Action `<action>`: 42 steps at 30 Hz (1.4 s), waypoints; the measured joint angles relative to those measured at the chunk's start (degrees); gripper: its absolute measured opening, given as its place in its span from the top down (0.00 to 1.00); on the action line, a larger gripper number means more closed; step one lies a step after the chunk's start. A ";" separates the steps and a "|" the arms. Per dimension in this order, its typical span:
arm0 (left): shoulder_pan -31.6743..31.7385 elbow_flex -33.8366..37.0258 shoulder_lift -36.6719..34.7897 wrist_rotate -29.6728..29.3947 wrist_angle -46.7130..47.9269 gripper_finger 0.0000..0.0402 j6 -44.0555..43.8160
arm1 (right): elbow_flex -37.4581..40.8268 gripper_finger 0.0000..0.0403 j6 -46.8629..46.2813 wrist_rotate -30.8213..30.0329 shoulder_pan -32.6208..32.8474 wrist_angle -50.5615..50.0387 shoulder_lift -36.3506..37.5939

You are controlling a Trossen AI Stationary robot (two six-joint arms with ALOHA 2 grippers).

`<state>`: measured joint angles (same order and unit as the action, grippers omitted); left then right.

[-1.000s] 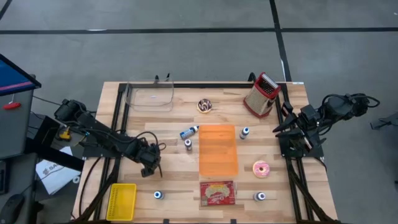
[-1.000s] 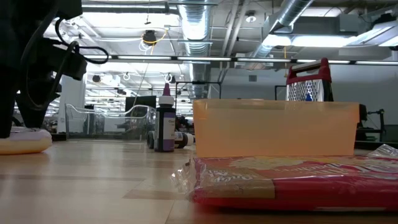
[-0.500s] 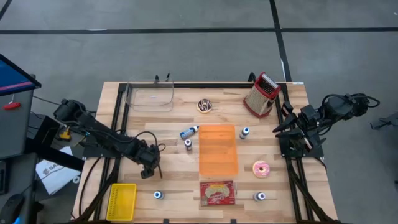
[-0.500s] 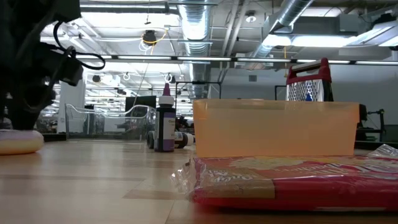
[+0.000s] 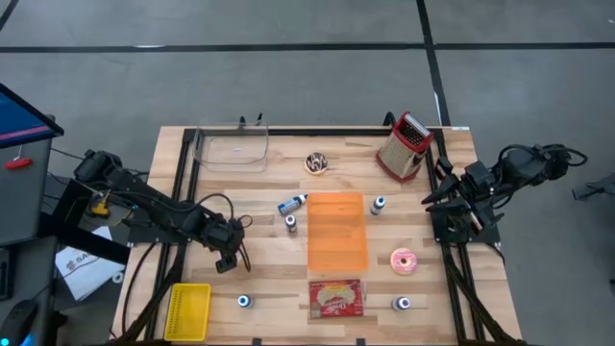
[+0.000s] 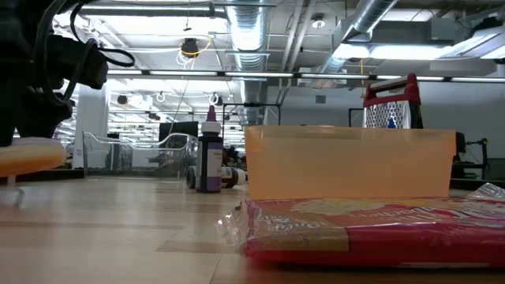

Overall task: Pick & Place Food Item
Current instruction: Put the light violet donut into the yellow basket

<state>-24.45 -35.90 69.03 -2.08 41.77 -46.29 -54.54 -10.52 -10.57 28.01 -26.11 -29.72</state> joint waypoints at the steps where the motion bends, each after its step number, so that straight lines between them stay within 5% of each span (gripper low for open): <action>1: 0.00 0.00 0.03 0.02 0.21 0.00 -0.01 | 0.00 0.82 0.00 0.00 0.00 0.02 -0.02; 8: 0.00 0.00 0.01 3.65 1.08 0.00 -0.66 | -0.02 0.82 0.94 -0.02 0.00 2.18 0.00; 18: 0.37 -0.32 -0.43 16.80 2.50 0.00 -5.47 | -0.02 0.82 2.82 0.00 0.00 3.37 -0.90; 30: 4.17 -8.62 -0.43 24.42 12.17 0.00 -5.70 | -0.02 0.82 4.64 0.17 0.77 5.56 -2.17; 42: -4.48 -16.72 -0.43 29.40 17.86 0.00 -23.66 | -0.02 0.82 6.27 0.13 3.45 5.79 -2.09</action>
<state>-28.93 -52.62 68.60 27.32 59.63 -69.95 -54.57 -4.25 -10.44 31.46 -20.32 -31.81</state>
